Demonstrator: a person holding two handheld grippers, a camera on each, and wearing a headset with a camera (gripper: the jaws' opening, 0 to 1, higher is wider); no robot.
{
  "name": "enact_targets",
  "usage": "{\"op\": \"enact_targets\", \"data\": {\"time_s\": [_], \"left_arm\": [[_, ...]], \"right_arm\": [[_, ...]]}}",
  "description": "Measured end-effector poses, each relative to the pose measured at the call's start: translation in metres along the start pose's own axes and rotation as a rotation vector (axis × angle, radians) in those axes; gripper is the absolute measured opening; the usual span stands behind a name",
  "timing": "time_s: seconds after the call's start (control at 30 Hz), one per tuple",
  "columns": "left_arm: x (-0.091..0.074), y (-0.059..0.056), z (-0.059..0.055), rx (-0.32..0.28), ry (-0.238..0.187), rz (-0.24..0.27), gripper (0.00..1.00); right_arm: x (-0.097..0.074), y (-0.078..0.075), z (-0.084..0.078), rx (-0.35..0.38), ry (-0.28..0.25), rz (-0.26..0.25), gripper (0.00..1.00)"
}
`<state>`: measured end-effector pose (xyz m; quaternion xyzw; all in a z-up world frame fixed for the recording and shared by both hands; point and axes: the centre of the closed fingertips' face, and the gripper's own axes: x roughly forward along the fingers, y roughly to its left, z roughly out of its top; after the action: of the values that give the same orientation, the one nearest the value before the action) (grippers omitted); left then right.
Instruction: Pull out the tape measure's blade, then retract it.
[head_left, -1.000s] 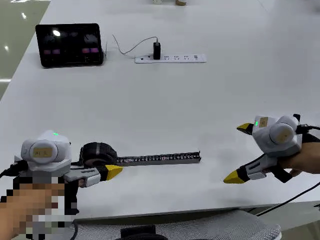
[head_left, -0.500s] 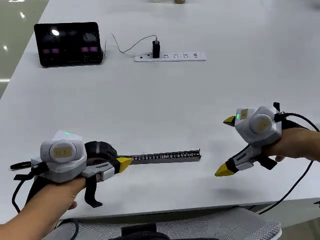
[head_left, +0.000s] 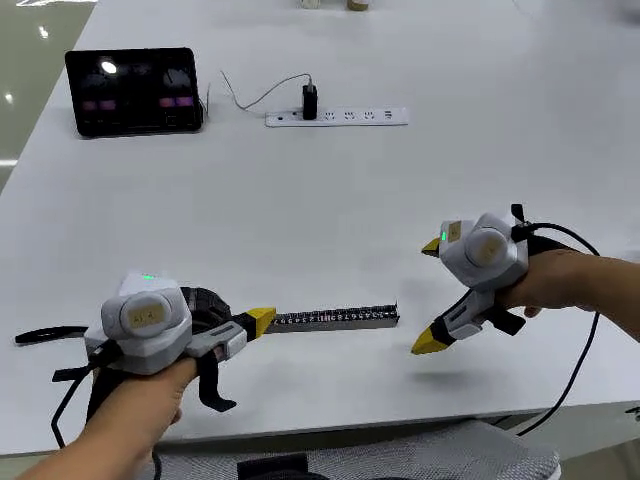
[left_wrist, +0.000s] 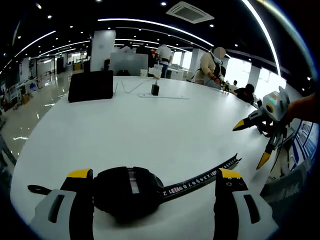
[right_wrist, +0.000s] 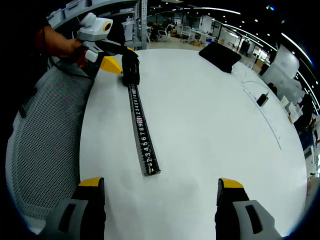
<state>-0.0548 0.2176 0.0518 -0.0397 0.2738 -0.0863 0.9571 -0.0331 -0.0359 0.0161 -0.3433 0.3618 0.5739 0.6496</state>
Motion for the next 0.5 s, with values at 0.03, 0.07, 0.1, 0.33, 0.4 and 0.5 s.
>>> {"op": "enact_targets", "data": {"time_s": [0.03, 0.07, 0.1, 0.33, 0.4, 0.5], "left_arm": [[-0.001, 0.0, 0.0, 0.003, -0.004, 0.006, 0.99], [0.0, 0.002, 0.0, -0.003, -0.012, 0.015, 0.99], [0.0, 0.003, 0.0, -0.017, -0.019, 0.022, 0.99], [0.004, 0.01, 0.001, 0.03, -0.077, 0.081, 0.99], [0.005, 0.01, 0.003, 0.014, -0.095, 0.084, 0.99], [0.008, 0.014, 0.0, -0.037, -0.101, 0.098, 0.99]], "right_arm": [[0.001, 0.002, 0.003, -0.001, -0.007, 0.01, 0.92], [0.004, 0.002, 0.006, -0.008, -0.007, 0.022, 0.91], [0.005, 0.002, 0.008, -0.018, -0.005, 0.028, 0.9], [0.02, 0.004, 0.015, -0.057, 0.02, 0.056, 0.8], [0.024, 0.004, 0.013, -0.073, 0.036, 0.063, 0.76], [0.027, 0.005, 0.011, -0.08, 0.055, 0.068, 0.7]]}}
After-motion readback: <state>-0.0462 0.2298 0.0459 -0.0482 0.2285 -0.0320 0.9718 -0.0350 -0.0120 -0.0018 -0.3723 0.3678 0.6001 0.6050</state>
